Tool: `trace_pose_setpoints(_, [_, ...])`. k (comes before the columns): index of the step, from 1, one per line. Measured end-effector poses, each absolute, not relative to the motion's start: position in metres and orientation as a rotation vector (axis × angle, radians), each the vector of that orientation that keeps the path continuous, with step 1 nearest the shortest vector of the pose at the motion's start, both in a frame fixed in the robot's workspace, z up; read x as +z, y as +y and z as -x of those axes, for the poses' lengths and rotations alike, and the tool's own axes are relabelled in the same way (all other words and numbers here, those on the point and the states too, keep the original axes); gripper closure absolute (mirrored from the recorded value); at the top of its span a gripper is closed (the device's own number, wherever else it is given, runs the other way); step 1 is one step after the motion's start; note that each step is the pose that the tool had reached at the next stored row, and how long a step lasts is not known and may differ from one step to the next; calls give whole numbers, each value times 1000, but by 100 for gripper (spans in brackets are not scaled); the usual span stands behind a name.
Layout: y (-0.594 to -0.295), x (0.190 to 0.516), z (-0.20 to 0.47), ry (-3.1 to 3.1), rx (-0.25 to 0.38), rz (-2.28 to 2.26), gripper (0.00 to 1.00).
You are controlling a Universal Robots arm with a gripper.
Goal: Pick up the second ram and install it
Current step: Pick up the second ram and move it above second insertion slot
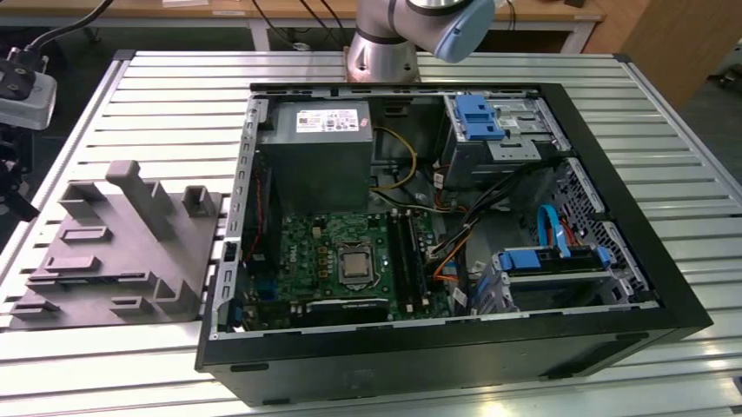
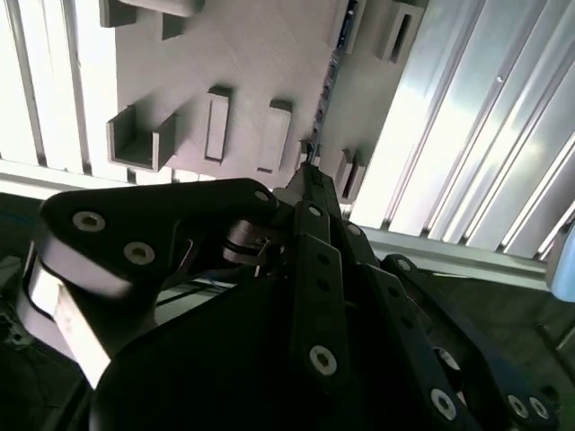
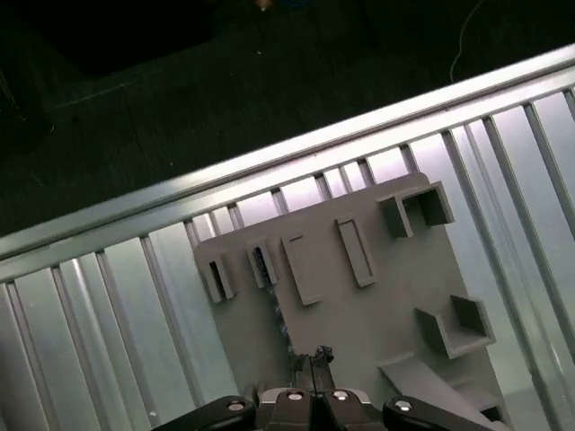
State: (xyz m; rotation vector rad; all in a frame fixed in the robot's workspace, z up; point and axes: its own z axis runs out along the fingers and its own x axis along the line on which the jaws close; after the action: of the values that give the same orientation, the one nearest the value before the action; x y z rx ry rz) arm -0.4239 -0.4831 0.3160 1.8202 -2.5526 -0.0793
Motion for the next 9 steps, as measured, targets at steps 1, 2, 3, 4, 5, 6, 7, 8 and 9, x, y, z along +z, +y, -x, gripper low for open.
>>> trace_pose_setpoints(1, [-483,316,424,-2536,-79,-1843,90])
trace_pose_setpoints(2, [-483,316,424,-2519,-79,-1865,90])
trace_pose_setpoints(3, [-483,315,424,-2501,-79,-1888,90])
trace_pose_setpoints(4, [-483,315,424,-2482,-79,-1912,90])
trace_pose_setpoints(5, [-483,315,424,-2465,-79,-1934,90])
trace_pose_setpoints(6, [-483,315,424,-2447,-79,-1956,90])
trace_pose_setpoints(7, [-483,315,424,-2429,-79,-1977,90])
trace_pose_setpoints(8, [-483,314,424,-2411,-78,-1999,90])
trace_pose_setpoints(9, [-483,314,424,-2391,-78,-2021,90])
